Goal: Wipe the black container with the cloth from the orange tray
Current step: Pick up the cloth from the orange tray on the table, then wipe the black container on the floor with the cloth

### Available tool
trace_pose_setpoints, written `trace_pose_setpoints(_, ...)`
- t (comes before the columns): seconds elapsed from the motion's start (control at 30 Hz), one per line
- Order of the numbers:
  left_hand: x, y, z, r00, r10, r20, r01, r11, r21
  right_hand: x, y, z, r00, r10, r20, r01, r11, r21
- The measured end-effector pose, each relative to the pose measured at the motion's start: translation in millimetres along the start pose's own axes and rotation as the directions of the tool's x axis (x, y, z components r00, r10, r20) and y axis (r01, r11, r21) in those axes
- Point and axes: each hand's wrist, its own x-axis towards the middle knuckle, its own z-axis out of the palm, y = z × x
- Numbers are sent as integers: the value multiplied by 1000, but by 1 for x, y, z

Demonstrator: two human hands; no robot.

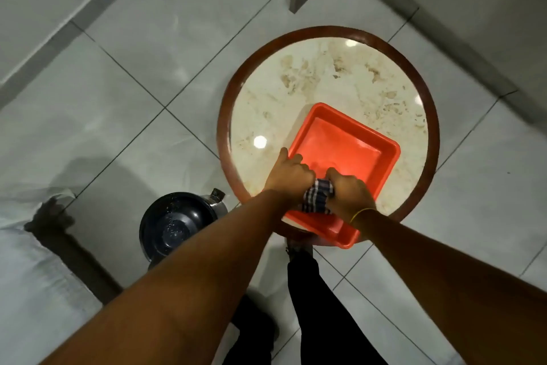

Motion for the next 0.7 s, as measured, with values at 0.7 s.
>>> trace_pose_setpoints(0.7, -297, -251, 120, 500, -648, -574, 565, 747, -351, 62, -380, 79, 554, -796, -245, 673, 601, -432)
